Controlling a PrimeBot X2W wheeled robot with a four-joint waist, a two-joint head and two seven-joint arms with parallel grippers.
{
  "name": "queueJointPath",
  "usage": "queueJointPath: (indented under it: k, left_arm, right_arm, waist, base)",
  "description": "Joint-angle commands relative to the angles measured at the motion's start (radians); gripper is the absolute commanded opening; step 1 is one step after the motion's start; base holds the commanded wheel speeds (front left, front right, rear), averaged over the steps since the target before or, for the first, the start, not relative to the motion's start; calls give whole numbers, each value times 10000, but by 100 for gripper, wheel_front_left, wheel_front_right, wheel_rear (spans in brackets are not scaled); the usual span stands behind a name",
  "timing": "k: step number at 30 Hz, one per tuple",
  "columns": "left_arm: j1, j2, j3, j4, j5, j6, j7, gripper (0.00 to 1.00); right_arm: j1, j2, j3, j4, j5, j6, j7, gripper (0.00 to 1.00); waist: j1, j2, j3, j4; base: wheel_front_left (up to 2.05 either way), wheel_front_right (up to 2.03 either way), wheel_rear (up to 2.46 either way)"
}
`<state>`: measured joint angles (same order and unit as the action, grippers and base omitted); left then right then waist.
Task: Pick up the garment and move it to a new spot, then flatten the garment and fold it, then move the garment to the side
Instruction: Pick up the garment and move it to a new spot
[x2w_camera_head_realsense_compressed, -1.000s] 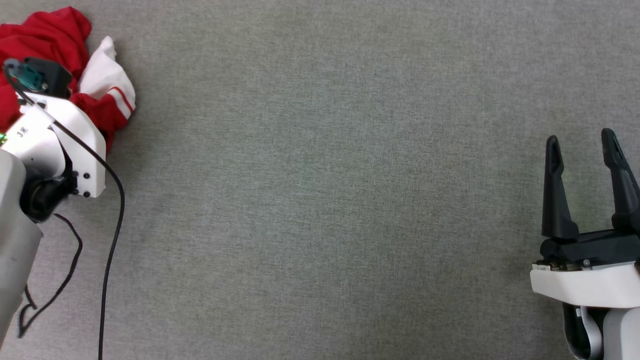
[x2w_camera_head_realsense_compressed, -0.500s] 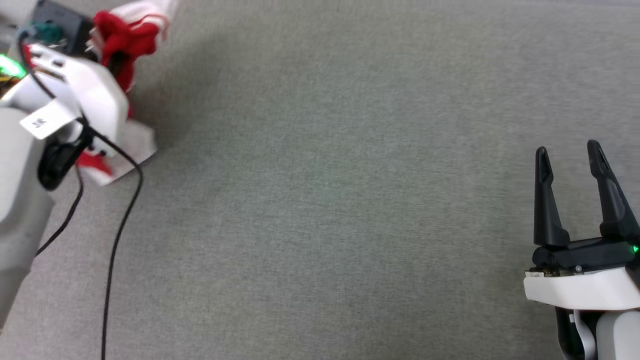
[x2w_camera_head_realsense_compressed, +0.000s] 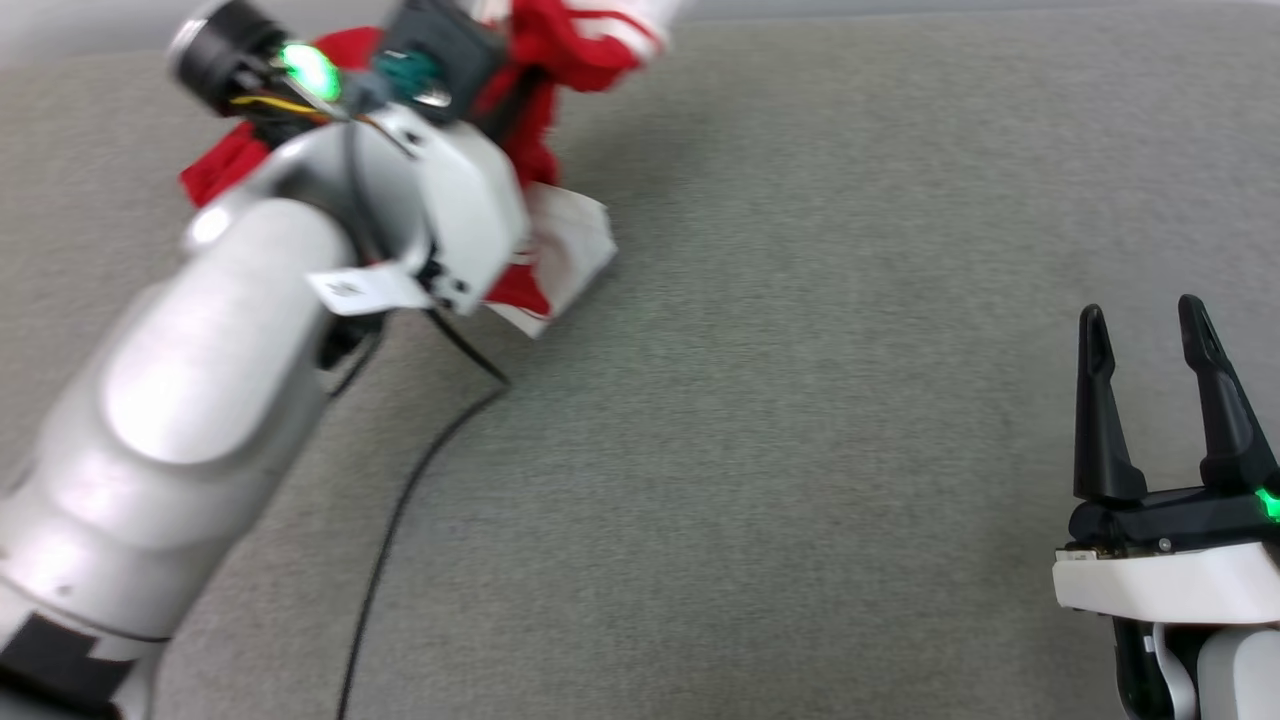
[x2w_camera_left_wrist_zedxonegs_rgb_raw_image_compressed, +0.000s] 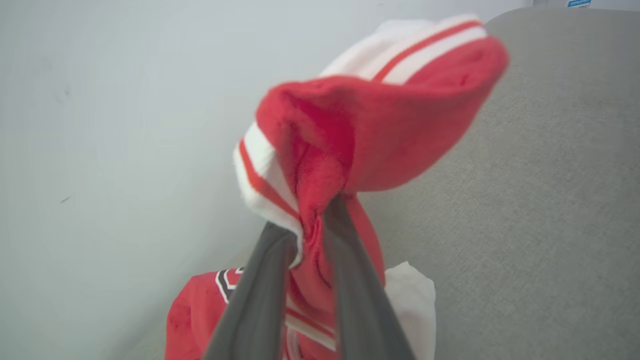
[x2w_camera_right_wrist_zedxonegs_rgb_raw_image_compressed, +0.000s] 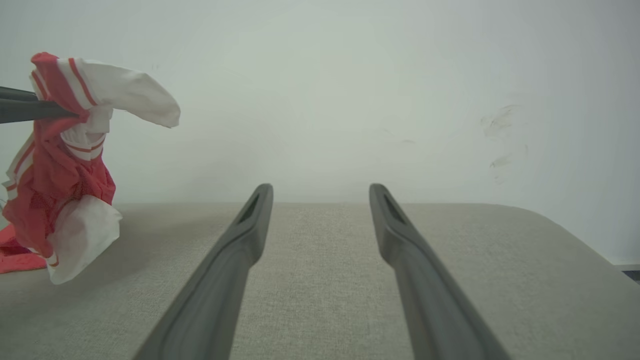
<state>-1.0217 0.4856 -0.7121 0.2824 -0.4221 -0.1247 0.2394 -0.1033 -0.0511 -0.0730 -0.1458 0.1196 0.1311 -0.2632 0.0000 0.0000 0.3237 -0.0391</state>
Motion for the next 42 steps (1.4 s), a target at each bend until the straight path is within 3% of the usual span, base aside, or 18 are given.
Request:
queueJointPath:
  k: [1,12,20,27,28,29,36,42]
  left_arm:
    - [-165,-174,-143,-61,67,-18,-115,0]
    - [216,-1985,-2486,936,-67,-43,-755,0]
    - [1092,-2714,-4919,2200,-460,-43,-1055,0]
    - [1435,-3025,-5608,2956,-914,-64,-1381,0]
    - [1383,-3072,-5608,3037,-892,-64,-1544,32]
    - [1292,-3106,-5569,3114,-861,-59,-1745,100]
    - [1295,-3310,-5019,3020,-838,639,-3250,100]
    - [1786,-3003,-4356,2163,-1154,1459,-4156,100]
  right_arm:
    - [3,18,-22,25,36,-7,-24,100]
    - [-52,17,-141,72,342,-7,-24,100]
    - [-43,18,-172,149,446,-7,-24,100]
    - [-41,18,-265,242,461,-7,-24,100]
    - [-15,18,-271,269,452,-7,-24,100]
    - [7,18,-265,294,441,-7,-24,100]
    - [269,17,-301,450,296,-7,-24,100]
    - [676,15,-355,538,149,-7,-24,100]
  waist:
    - [0,0,32,-370]
    - [0,0,310,-1321]
    - [0,0,458,-1516]
    - [0,0,437,-1407]
    - [0,0,382,-1359]
    - [0,0,326,-1320]
    - [0,0,-404,-943]
    - [0,0,-1125,-498]
  base:
    - [0,0,0]
    - [0,0,0]
    - [0,0,0]
    - [0,0,0]
    - [0,0,0]
    - [0,0,0]
    - [0,0,0]
    - [0,0,0]
